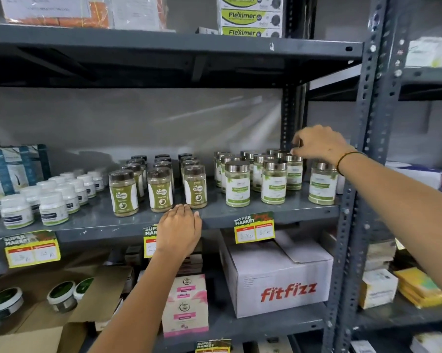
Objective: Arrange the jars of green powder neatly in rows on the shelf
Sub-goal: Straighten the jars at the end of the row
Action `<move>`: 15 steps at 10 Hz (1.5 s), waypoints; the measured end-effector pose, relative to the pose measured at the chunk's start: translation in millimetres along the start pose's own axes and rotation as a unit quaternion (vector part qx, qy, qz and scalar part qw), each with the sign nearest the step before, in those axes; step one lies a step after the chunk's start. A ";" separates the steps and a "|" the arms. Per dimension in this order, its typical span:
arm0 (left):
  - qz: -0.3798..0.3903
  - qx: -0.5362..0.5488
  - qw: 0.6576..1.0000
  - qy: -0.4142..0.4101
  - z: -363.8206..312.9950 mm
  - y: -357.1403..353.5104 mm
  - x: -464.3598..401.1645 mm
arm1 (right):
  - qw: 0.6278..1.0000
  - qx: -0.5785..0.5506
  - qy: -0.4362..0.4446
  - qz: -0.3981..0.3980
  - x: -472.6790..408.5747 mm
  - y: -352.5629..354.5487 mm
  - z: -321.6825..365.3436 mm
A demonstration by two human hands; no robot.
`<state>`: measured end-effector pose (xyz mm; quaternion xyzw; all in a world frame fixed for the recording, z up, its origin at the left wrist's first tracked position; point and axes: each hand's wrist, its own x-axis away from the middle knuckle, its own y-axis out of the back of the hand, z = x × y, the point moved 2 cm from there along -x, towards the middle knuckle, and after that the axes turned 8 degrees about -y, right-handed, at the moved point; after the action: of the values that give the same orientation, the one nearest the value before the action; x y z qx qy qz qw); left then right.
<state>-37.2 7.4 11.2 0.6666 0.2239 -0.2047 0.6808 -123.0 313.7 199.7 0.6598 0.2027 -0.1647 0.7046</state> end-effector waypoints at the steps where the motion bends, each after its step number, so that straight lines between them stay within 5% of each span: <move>1: -0.003 0.000 1.000 -0.001 0.5 0.1 0.1 | 0.994 0.090 -0.032 0.043 -2.3 -9.9 -15.0; 4: -0.011 -0.004 1.000 -0.003 1.8 -0.6 0.4 | 0.959 0.252 -0.088 0.094 -2.7 -30.4 -22.5; 7: -0.022 0.003 1.000 -0.001 3.6 -4.3 0.1 | 0.960 0.261 -0.074 0.063 -16.9 -40.6 -24.9; 15: -0.023 0.004 1.000 -0.006 4.0 -3.0 1.1 | 0.992 -0.013 -0.015 0.124 -30.6 -49.1 -39.8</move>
<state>-37.9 3.4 8.1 0.6629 0.2340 -0.2256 0.6745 -176.6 348.6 170.8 0.6678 0.1107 -0.0830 0.7314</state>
